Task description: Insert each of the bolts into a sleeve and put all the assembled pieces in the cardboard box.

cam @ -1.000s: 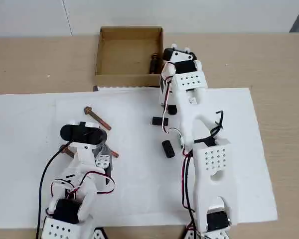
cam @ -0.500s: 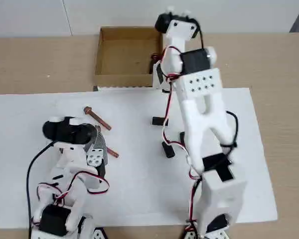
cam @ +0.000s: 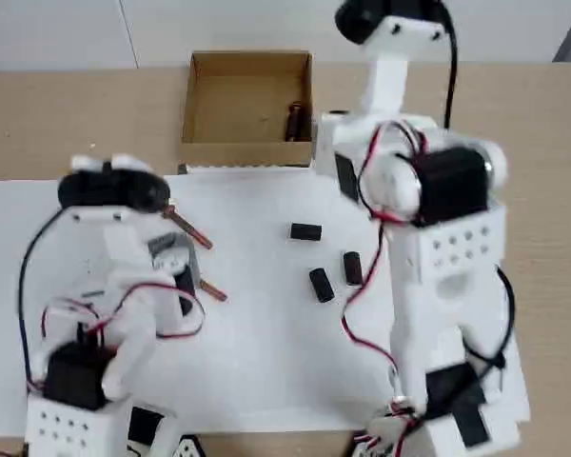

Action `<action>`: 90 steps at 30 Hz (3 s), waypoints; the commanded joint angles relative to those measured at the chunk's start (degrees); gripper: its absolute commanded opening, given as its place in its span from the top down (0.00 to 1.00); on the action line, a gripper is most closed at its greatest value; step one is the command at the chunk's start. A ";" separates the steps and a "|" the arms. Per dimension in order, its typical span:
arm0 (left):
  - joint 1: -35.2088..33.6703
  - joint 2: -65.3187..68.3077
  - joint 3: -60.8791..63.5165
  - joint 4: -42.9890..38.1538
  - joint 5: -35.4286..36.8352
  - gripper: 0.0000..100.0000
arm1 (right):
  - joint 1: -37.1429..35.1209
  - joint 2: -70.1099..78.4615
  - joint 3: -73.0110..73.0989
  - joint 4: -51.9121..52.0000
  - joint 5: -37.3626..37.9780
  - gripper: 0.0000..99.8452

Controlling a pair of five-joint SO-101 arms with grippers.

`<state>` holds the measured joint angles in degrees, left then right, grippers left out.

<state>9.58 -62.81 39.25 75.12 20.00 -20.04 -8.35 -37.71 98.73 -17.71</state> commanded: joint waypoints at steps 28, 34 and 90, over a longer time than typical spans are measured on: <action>-8.35 57.76 -34.07 2.11 20.31 0.97 | 10.15 -70.29 94.95 -19.38 1.85 1.00; -8.35 67.78 -40.84 2.55 23.74 0.95 | 10.15 -74.77 98.73 -20.53 3.96 1.00; -15.30 88.97 -44.09 -5.63 29.63 0.99 | 10.07 -75.12 98.81 -20.09 4.22 1.00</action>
<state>-4.57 25.80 -2.95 71.60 49.36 -10.64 -83.16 61.36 79.74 -13.76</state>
